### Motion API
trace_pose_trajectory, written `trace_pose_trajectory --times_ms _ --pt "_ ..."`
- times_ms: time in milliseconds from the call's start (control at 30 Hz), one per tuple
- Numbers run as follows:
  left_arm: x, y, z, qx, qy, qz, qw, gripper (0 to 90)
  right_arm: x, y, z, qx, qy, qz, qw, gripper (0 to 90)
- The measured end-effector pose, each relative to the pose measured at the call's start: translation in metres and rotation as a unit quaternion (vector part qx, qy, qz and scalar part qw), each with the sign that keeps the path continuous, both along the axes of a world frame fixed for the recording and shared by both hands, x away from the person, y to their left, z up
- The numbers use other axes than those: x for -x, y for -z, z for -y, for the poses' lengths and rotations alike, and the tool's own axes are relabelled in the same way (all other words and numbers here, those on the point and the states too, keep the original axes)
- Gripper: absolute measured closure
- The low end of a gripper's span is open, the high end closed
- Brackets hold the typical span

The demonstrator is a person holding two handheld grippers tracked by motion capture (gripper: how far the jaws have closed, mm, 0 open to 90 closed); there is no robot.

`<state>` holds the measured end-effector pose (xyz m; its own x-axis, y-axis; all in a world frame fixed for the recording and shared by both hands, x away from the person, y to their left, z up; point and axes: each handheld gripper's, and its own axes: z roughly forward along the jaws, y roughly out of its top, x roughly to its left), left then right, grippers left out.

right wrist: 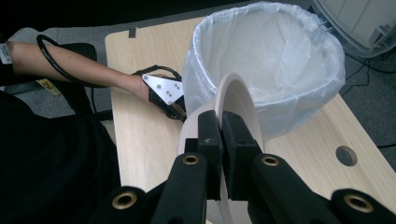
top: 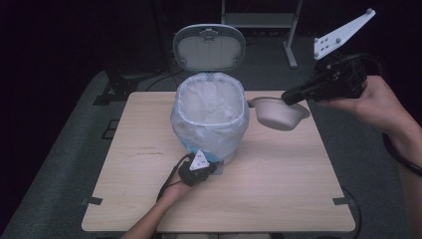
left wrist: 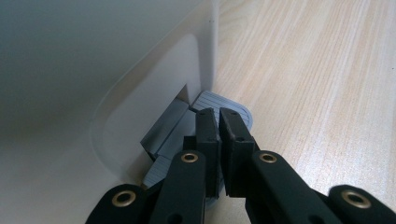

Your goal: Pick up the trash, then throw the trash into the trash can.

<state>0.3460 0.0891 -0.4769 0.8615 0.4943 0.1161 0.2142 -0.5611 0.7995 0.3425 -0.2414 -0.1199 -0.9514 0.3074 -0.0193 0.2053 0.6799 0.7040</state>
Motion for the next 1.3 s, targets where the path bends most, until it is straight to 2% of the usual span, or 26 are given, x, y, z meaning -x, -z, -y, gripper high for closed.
trace_pose_trajectory --times_ms 100,133,300,833,1300 --pt "0.000 0.001 0.000 0.007 0.000 -0.003 1.0000 87.4 -0.002 -0.001 -0.003 -0.001 -0.002 0.000 1.0000 86.2" --pt "-0.001 0.000 -0.001 0.000 0.002 -0.001 1.0000 87.4 -0.003 -0.001 -0.004 -0.001 -0.005 0.000 1.0000 86.2" --pt "-0.001 0.000 -0.001 0.000 0.002 -0.001 1.0000 87.4 -0.006 -0.004 -0.015 0.001 -0.009 0.001 1.0000 86.2" --pt "0.000 0.002 -0.002 0.012 -0.003 -0.004 0.9999 87.2 -0.018 -0.015 -0.050 0.008 -0.037 0.007 0.9993 86.2" --pt "0.000 0.001 -0.001 0.008 -0.002 -0.003 1.0000 87.1 -0.033 -0.021 -0.075 0.008 -0.051 0.009 0.9986 86.2"
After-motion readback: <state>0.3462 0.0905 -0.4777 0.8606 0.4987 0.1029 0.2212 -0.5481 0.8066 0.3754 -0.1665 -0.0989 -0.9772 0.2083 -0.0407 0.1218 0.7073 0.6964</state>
